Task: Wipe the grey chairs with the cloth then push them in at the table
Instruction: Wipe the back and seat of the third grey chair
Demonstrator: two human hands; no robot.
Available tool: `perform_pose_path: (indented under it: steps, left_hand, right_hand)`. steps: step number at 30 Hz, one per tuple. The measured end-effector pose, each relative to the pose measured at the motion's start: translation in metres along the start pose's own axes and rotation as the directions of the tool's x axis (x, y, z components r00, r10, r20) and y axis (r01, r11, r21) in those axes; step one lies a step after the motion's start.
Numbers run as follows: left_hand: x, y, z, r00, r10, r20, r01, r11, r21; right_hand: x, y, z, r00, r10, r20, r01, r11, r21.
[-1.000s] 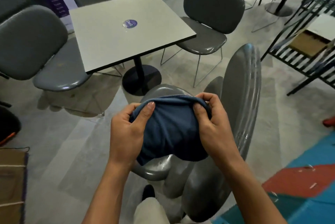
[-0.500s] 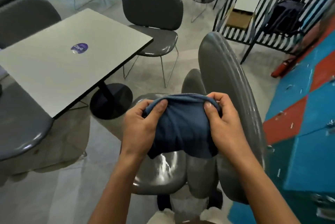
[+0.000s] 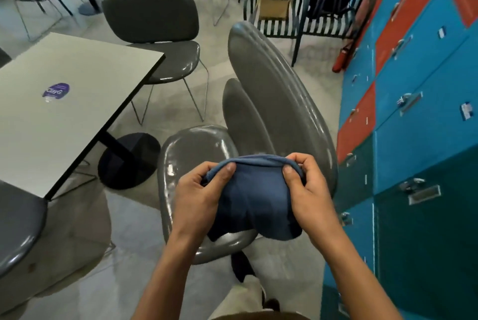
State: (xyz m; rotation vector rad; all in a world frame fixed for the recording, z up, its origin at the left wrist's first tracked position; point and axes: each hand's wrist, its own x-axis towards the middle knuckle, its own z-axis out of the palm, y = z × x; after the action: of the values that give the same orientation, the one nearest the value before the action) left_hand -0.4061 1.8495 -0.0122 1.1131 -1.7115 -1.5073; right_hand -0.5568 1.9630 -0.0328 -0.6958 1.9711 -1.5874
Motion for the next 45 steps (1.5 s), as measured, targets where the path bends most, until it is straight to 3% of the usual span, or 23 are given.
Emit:
perform_pose_path:
  steps: [10,18,32,45]
  left_hand:
    - [-0.075,-0.03,-0.007,0.992,-0.073,0.101,0.066,0.995,0.072]
    - [-0.088,-0.044,-0.056,0.988,-0.062,0.139,0.052,0.995,0.08]
    - [-0.043,-0.08,-0.239,0.957,-0.175,0.23,0.168,0.985,0.047]
    - [0.039,-0.087,-0.241,0.919,-0.201,0.34,0.169,0.978,0.12]
  right_hand:
    - [-0.103,0.029,-0.01,0.988,0.139,-0.073,-0.134,0.989,0.058]
    - [-0.14,0.024,0.034,0.979,0.164,-0.123,-0.156,0.985,0.072]
    - [-0.165,0.004,0.226,0.968,0.147,-0.201,-0.129,0.986,0.102]
    - [-0.118,0.013,0.266,0.919,0.199,-0.341,-0.149,0.975,0.168]
